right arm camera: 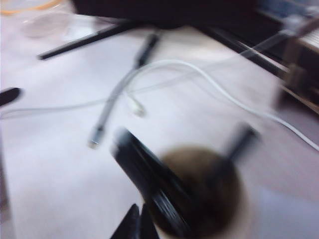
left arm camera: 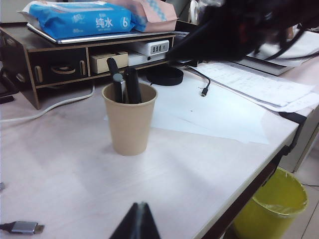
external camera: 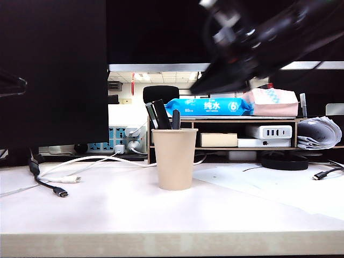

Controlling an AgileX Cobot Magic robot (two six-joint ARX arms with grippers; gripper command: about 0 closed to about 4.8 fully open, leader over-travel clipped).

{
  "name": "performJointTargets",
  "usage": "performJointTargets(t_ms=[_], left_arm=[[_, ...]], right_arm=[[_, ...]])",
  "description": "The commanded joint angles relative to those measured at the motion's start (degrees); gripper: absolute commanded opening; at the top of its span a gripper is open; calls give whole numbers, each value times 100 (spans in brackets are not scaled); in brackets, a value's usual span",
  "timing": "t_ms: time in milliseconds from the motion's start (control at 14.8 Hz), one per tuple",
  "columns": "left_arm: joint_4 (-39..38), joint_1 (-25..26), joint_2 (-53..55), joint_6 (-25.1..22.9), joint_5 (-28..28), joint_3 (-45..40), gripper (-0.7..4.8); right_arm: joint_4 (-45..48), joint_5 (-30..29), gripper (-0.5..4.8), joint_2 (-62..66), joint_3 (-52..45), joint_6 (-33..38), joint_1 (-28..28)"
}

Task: Pick up the marker from the paper cup and put it on the table.

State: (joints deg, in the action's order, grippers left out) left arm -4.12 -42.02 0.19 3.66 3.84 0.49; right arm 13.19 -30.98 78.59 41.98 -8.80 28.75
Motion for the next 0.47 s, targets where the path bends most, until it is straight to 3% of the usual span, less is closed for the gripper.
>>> performJointTargets(t_ms=[68, 135, 203, 271, 474], left_arm=[[31, -2, 0, -22, 0, 2, -6], [33, -2, 0, -22, -2, 2, -6], [31, -2, 0, -22, 0, 2, -6], [33, -2, 0, -20, -2, 2, -6], [33, -2, 0, -22, 0, 2, -6]], right_arm=[[334, -109, -5, 122, 251, -87, 116], [337, -111, -2, 120, 254, -175, 138], [175, -146, 98, 116, 254, -398, 229], [-48, -44, 122, 116, 254, -699, 334], [-166, 304, 122, 118, 254, -1134, 595]])
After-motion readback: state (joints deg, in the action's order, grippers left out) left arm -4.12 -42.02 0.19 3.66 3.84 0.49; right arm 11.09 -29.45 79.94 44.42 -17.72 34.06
